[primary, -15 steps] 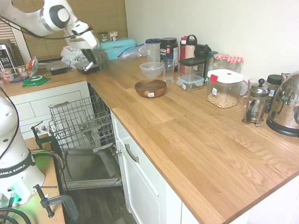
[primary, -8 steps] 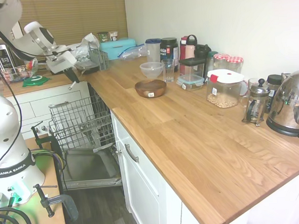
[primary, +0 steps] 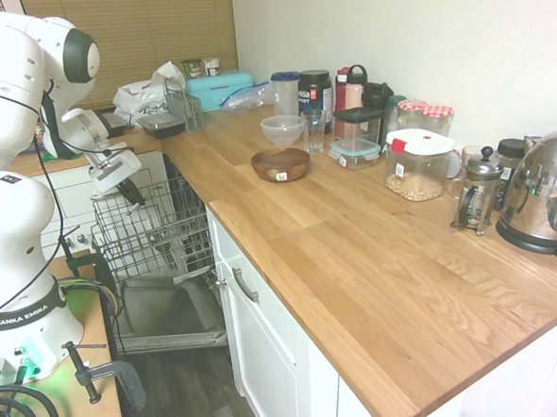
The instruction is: Put the fork in the dishwasher
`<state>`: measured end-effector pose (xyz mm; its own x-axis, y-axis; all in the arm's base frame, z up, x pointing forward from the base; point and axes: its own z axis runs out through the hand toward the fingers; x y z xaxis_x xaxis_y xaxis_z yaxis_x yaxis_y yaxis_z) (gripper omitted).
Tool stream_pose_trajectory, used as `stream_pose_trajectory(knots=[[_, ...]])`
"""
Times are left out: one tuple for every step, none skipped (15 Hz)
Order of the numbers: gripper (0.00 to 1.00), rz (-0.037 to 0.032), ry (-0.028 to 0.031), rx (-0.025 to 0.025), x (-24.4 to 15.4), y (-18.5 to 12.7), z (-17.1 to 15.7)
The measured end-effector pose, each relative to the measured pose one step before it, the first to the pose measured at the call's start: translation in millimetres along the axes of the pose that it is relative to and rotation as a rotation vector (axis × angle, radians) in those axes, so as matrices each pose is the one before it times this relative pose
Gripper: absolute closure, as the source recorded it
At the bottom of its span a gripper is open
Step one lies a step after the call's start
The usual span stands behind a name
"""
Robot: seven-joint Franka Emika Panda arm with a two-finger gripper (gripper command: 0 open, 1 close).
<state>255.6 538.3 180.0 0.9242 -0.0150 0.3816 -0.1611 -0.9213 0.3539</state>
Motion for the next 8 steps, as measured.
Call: stream_pose_trajectory(knots=[[1.00, 0.01545, -0.02843, -0.01138, 19.40, -5.66, 9.85], [1.00, 0.00808, -0.01785, -0.01012, 17.95, -3.67, 9.46], [1.00, 0.00303, -0.00854, -0.01246, 13.04, -2.79, 10.93], [1.00, -0.00030, -0.00615, -0.01407, 7.33, -3.29, 11.65], [1.00, -0.00633, -0.00162, -0.00849, 2.44, -3.73, 7.67], [1.00, -0.01154, 0.00195, -0.00571, -0.69, -3.33, 4.57], [0.00, -0.01405, 0.00336, -0.00572, -3.46, -2.26, 2.14], [0.00, -0.01315, 0.00471, -0.00398, -4.16, -1.60, -0.34]])
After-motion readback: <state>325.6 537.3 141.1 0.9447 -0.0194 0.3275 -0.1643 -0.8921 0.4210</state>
